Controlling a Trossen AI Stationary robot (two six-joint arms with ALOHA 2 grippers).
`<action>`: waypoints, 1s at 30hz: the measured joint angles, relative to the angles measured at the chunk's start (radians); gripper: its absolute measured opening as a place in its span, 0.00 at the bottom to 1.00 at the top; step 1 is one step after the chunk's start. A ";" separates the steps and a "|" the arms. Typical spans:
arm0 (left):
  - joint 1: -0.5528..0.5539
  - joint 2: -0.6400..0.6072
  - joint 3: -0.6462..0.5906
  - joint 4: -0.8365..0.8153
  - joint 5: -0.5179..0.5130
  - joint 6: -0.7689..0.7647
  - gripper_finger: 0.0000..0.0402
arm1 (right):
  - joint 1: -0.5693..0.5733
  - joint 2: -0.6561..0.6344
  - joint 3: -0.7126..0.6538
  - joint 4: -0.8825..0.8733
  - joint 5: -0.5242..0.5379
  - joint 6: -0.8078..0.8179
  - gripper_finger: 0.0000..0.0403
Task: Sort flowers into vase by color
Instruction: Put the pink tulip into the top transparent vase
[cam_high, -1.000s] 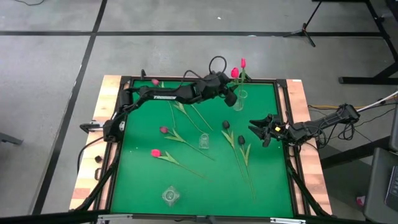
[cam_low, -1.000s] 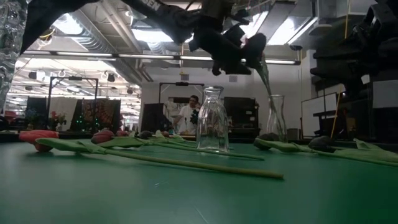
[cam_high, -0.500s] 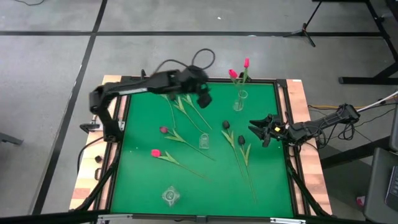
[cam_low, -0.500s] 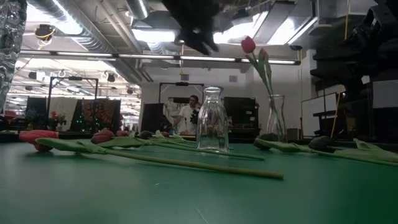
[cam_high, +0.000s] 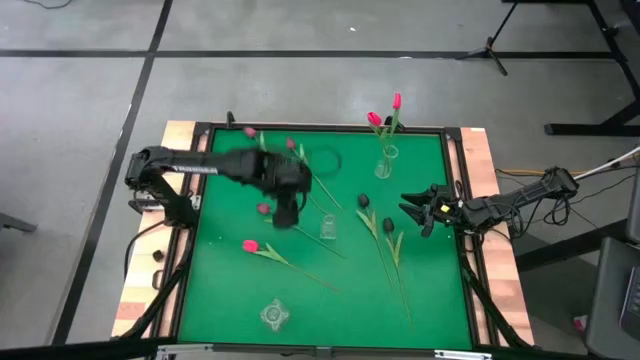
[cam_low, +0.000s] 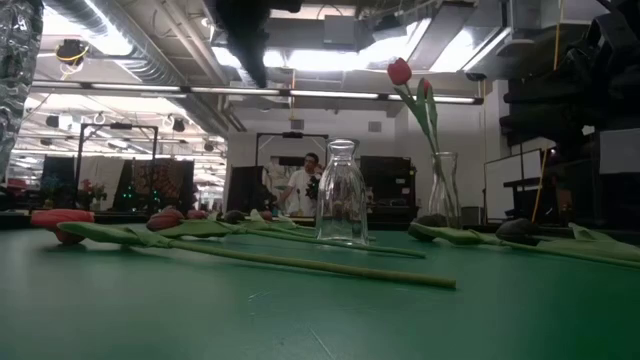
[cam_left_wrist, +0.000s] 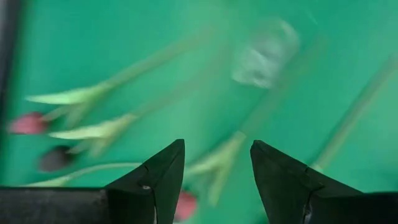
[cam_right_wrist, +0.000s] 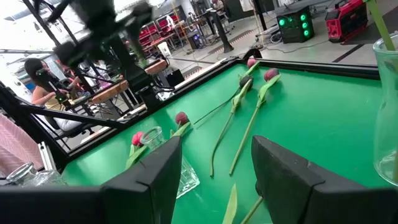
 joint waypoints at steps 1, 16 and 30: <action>-0.031 0.000 -0.022 0.003 0.000 -0.007 0.46 | 0.000 0.000 0.000 0.000 0.000 0.000 0.48; -0.340 0.000 -0.406 0.287 0.006 -0.097 0.46 | 0.000 0.000 0.000 0.001 -0.011 0.003 0.48; -0.355 0.001 -0.674 0.566 0.088 -0.073 0.46 | 0.000 0.000 0.000 0.002 -0.009 0.034 0.48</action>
